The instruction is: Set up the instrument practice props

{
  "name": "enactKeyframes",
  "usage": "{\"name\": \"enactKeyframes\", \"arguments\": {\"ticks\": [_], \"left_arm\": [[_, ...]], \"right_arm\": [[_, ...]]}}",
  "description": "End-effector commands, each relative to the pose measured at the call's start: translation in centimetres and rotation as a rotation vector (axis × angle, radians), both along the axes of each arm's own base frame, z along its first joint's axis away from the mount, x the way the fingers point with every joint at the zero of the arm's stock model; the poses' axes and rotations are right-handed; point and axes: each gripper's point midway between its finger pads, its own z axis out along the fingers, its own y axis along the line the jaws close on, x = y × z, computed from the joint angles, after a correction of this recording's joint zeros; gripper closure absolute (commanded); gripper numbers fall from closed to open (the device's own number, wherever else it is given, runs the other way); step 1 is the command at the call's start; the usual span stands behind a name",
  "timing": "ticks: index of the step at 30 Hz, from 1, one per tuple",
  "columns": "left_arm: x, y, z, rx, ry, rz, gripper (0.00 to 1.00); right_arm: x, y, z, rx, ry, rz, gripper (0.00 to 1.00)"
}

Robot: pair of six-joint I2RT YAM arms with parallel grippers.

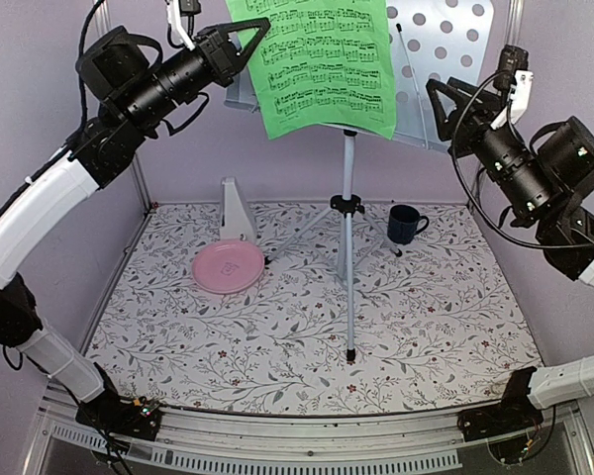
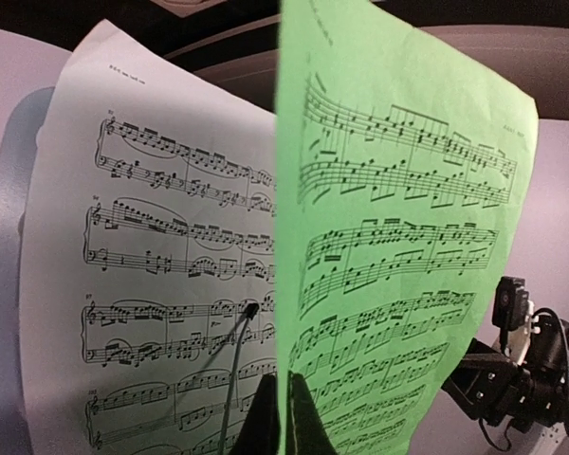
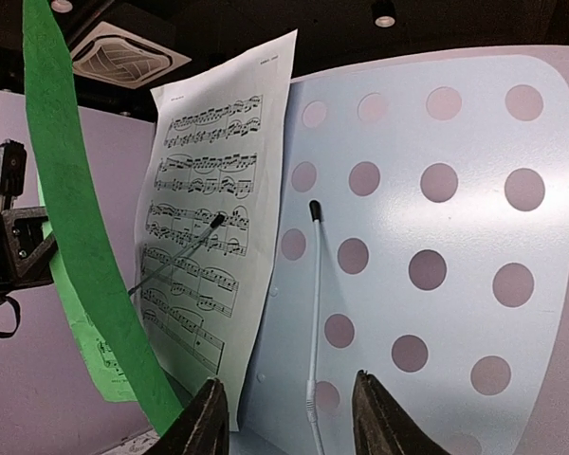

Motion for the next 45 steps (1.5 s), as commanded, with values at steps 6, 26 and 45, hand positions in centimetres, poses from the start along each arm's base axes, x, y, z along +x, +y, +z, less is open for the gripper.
{"name": "enactKeyframes", "arguments": {"ticks": [6,26,45], "left_arm": [[1.9,0.5,0.2,-0.004,0.046,0.063,1.00],[1.7,1.5,1.8,-0.006,0.002,0.112,1.00],[2.1,1.2,1.9,0.002,-0.013,0.123,1.00]], "right_arm": [[2.5,1.5,1.7,-0.048,-0.031,-0.087,0.54],[5.6,2.2,2.5,-0.076,-0.035,-0.230,0.70],[6.0,2.2,2.6,-0.048,-0.061,-0.264,1.00]]}}
